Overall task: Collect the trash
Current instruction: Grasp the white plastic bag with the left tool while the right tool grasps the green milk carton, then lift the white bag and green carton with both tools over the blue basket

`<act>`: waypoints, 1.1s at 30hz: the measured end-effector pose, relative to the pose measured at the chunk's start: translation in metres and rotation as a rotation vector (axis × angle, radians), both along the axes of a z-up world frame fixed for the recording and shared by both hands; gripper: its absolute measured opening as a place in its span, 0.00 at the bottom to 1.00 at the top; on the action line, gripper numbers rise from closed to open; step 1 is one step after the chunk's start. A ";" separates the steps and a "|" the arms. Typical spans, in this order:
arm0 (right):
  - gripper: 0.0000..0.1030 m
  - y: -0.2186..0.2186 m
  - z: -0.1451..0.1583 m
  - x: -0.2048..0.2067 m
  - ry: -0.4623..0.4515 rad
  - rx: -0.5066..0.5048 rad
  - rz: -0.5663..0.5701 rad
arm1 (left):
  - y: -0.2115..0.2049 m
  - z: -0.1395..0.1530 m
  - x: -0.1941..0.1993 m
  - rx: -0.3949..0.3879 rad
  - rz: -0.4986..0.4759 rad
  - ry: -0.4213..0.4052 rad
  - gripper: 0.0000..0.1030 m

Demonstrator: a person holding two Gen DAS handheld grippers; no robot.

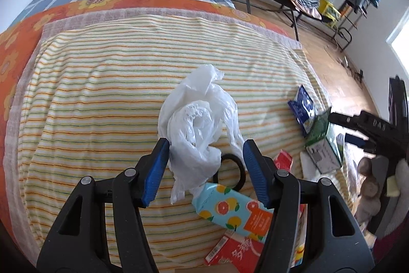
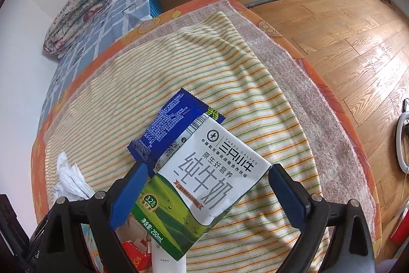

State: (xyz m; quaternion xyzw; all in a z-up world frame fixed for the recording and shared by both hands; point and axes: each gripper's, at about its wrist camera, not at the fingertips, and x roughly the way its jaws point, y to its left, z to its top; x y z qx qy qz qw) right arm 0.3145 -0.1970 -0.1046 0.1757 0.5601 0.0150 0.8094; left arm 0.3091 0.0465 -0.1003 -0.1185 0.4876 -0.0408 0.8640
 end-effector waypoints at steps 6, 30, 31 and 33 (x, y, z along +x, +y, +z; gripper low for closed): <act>0.93 -0.005 -0.001 0.000 0.007 0.003 -0.008 | -0.019 -0.012 -0.006 0.100 -0.069 0.030 0.52; 0.78 0.006 0.000 -0.001 -0.010 -0.066 0.048 | -0.041 -0.027 -0.004 0.200 -0.130 0.017 0.15; 0.71 0.005 0.001 -0.001 -0.016 -0.073 0.045 | -0.040 -0.026 -0.005 0.203 -0.125 0.011 0.14; 0.60 0.001 0.004 -0.002 -0.027 -0.079 0.037 | -0.037 -0.022 -0.006 0.203 -0.115 -0.006 0.14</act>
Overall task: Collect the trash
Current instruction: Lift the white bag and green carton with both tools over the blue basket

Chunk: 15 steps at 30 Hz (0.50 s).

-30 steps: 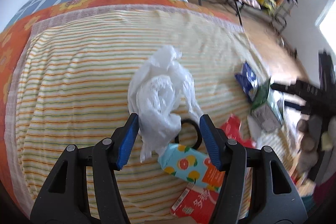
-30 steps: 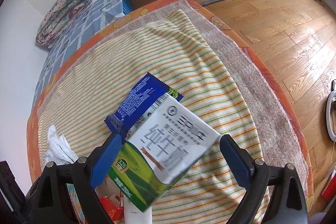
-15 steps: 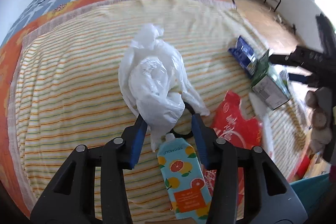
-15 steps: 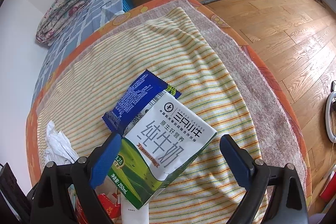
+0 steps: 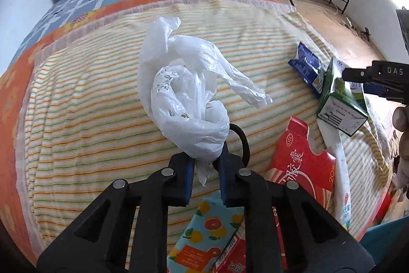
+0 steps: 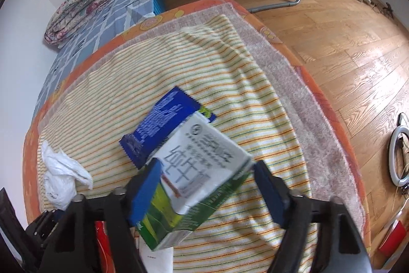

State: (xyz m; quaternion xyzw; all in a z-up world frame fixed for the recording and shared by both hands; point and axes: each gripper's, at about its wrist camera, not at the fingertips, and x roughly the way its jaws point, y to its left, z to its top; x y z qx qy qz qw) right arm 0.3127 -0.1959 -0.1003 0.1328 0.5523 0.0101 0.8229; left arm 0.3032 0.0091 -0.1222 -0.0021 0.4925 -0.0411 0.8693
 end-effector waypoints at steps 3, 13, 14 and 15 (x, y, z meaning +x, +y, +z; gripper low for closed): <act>0.38 -0.012 0.006 -0.001 -0.020 0.042 -0.019 | 0.005 0.009 -0.005 -0.021 0.015 -0.021 0.14; 0.09 -0.027 0.013 -0.007 -0.061 0.149 -0.015 | 0.013 0.025 -0.015 -0.011 0.028 -0.066 0.14; 0.00 -0.026 0.018 -0.008 -0.079 0.143 -0.008 | 0.012 0.026 -0.016 -0.009 0.028 -0.070 0.14; 0.00 -0.025 0.022 -0.009 -0.093 0.130 0.000 | 0.012 0.028 -0.017 -0.009 0.029 -0.074 0.14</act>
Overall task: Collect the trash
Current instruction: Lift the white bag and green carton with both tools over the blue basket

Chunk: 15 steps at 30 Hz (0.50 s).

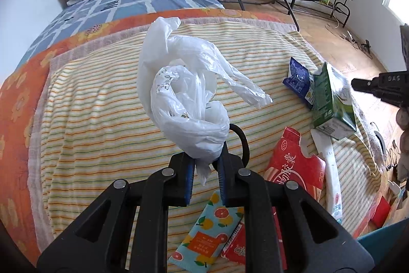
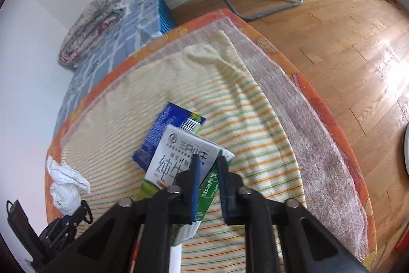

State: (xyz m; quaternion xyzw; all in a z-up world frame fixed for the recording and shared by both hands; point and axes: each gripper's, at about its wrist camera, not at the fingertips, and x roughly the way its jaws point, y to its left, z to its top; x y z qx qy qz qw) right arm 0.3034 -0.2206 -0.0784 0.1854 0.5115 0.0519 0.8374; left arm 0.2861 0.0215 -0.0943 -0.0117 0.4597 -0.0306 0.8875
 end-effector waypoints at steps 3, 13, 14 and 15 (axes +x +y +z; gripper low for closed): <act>0.00 0.004 0.013 -0.004 -0.050 -0.027 0.025 | 0.001 0.003 -0.002 -0.004 -0.003 -0.009 0.14; 0.93 0.021 0.019 0.008 -0.014 -0.083 0.056 | 0.002 0.010 -0.010 -0.013 -0.012 -0.022 0.14; 0.98 0.026 0.019 0.010 -0.014 -0.098 0.055 | 0.003 0.010 -0.010 -0.014 -0.011 -0.024 0.14; 1.00 0.029 0.016 0.013 0.001 -0.101 0.059 | 0.004 0.011 -0.011 -0.017 -0.010 -0.024 0.14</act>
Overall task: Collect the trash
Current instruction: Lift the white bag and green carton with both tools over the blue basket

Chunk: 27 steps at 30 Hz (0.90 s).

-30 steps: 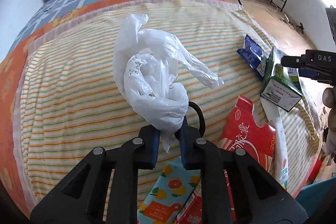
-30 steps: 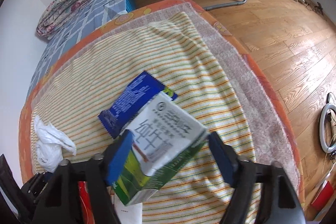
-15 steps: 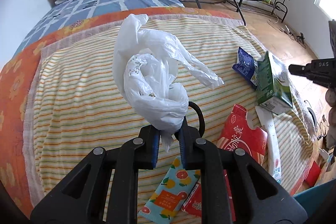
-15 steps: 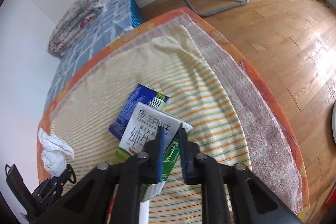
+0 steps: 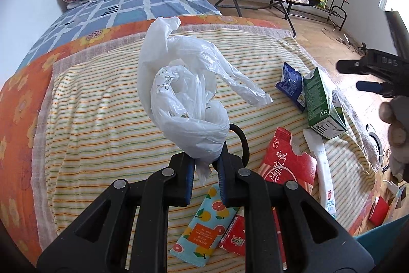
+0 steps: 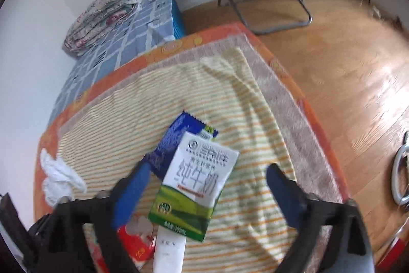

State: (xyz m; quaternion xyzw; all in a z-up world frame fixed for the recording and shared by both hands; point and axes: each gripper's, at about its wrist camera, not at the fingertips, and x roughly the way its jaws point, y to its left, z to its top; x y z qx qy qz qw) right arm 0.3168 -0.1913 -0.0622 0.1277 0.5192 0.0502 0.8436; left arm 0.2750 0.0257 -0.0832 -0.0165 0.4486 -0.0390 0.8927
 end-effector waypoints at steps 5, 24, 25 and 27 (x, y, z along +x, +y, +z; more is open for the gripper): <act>0.96 0.010 -0.027 0.012 0.094 0.003 0.009 | 0.003 0.002 -0.004 -0.008 -0.007 0.002 0.14; 0.64 -0.007 0.030 -0.073 -0.039 0.079 0.107 | -0.007 0.036 -0.105 0.017 -0.086 -0.023 0.14; 0.64 -0.005 0.034 -0.080 -0.047 0.080 0.124 | -0.008 0.037 -0.112 0.018 -0.088 -0.023 0.14; 0.64 0.000 0.042 -0.102 -0.068 0.077 0.169 | -0.011 0.039 -0.127 0.019 -0.088 -0.025 0.14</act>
